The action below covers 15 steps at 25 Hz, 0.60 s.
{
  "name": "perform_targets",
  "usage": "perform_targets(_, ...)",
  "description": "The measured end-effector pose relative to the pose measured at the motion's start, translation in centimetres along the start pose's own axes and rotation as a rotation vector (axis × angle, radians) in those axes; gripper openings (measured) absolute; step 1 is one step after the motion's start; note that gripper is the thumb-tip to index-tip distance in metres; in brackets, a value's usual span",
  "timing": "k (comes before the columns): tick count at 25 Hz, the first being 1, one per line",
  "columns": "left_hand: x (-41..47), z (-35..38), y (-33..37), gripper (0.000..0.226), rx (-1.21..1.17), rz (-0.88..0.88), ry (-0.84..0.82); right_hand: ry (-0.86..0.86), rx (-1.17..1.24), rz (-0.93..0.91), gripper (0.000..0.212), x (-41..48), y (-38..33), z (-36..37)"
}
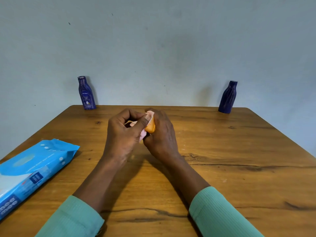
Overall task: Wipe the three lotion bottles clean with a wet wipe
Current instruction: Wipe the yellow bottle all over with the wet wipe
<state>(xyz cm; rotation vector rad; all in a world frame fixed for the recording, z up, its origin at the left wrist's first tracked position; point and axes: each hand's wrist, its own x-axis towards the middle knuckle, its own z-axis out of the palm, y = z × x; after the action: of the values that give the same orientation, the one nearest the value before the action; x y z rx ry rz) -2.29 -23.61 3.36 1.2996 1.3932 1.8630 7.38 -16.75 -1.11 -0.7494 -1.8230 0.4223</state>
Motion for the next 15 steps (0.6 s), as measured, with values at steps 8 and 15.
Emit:
perform_targets(8,-0.9,0.5,-0.3,0.011,0.036,0.107,-0.048,-0.049,0.082,0.102,0.043,0.3,0.3,-1.5)
perform_targets(15,1.1,-0.3,-2.4,0.019,0.037,0.119,0.091,-0.205,0.567,0.414,0.051,0.8,0.6,-2.0)
